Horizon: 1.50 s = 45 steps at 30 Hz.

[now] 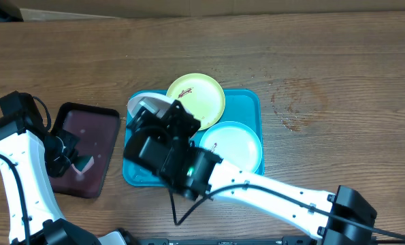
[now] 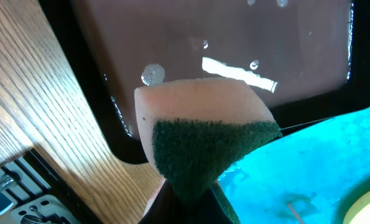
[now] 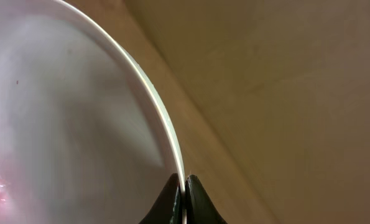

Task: Clean dirty plates on tray and stack at the side
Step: 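Lift the white plate with the right gripper and carry it right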

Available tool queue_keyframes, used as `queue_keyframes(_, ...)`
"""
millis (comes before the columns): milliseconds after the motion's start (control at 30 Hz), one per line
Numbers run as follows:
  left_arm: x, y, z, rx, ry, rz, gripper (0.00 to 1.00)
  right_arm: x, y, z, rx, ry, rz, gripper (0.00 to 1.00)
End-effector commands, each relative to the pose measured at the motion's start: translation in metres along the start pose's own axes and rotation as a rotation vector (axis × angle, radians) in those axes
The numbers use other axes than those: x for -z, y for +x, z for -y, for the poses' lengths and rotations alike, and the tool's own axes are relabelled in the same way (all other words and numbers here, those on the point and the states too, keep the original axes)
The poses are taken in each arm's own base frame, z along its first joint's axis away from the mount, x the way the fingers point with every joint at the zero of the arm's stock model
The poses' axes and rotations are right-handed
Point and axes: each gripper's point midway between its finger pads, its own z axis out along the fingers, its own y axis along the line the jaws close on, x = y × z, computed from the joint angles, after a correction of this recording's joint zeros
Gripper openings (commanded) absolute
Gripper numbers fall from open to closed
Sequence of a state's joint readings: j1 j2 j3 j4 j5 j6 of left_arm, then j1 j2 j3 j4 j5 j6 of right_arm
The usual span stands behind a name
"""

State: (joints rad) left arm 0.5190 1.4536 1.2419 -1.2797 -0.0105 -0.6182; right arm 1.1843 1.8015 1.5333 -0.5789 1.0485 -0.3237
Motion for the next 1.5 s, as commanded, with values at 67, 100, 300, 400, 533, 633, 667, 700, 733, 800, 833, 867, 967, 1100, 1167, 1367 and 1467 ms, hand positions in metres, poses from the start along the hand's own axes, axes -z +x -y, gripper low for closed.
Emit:
queue_keyframes(67,-0.003,0.001,0.0,-0.021,0.007,-0.009,0.04,0.025,-0.014,0.042,0.093,0.169,0.009,0.04)
queue_keyframes(100,-0.003,0.001,0.0,-0.026,0.008,-0.008,0.04,0.026,-0.014,0.043,0.104,0.176,0.008,0.04)
queue_keyframes(300,-0.003,0.001,0.0,-0.033,0.007,-0.008,0.04,0.027,-0.015,0.042,0.101,0.177,0.011,0.04)
queue_keyframes(400,-0.003,0.0,0.0,-0.033,0.009,-0.005,0.04,0.027,-0.015,0.042,0.087,0.176,0.012,0.04)
queue_keyframes(533,-0.003,-0.001,0.001,-0.038,0.012,-0.002,0.04,0.026,-0.015,0.039,0.016,0.157,0.023,0.04)
queue_keyframes(633,-0.003,-0.001,0.001,-0.04,0.012,-0.002,0.04,0.025,-0.015,0.034,0.0,0.131,0.029,0.04)
queue_keyframes(667,-0.003,-0.001,0.001,-0.04,0.012,-0.002,0.04,0.025,-0.016,0.032,0.0,0.118,0.032,0.04)
queue_keyframes(700,-0.003,-0.001,0.001,-0.04,0.012,-0.002,0.04,0.025,-0.016,0.031,-0.002,0.11,0.034,0.04)
queue_keyframes(733,-0.003,-0.001,0.001,-0.04,0.012,-0.002,0.04,0.025,-0.016,0.031,-0.022,0.11,0.035,0.04)
queue_keyframes(800,-0.003,-0.001,0.001,-0.041,0.012,-0.002,0.04,0.024,-0.015,0.03,-0.063,0.103,0.034,0.04)
queue_keyframes(833,-0.003,-0.001,0.001,-0.04,0.012,-0.002,0.04,0.022,-0.013,0.028,-0.096,0.089,0.03,0.04)
queue_keyframes(867,-0.003,-0.001,0.001,-0.04,0.012,-0.002,0.04,0.018,-0.01,0.027,-0.14,0.072,0.022,0.04)
queue_keyframes(967,-0.003,-0.001,0.001,-0.04,0.012,-0.001,0.04,-0.002,0.008,0.013,-0.323,-0.058,-0.043,0.04)
queue_keyframes(1100,-0.003,-0.001,0.001,-0.041,0.012,-0.001,0.04,-0.037,0.043,-0.015,-0.648,-0.388,-0.247,0.04)
queue_keyframes(1167,-0.003,-0.001,0.001,-0.041,0.014,0.002,0.04,-0.049,0.052,-0.022,-0.825,-0.604,-0.35,0.04)
queue_keyframes(1367,-0.003,-0.001,0.001,-0.054,0.013,0.001,0.04,-0.086,0.095,0.028,-1.138,-0.914,-0.477,0.04)
queue_keyframes(1467,-0.003,-0.001,0.001,-0.056,0.014,0.001,0.04,-0.108,0.155,0.065,-1.258,-0.807,-0.604,0.03)
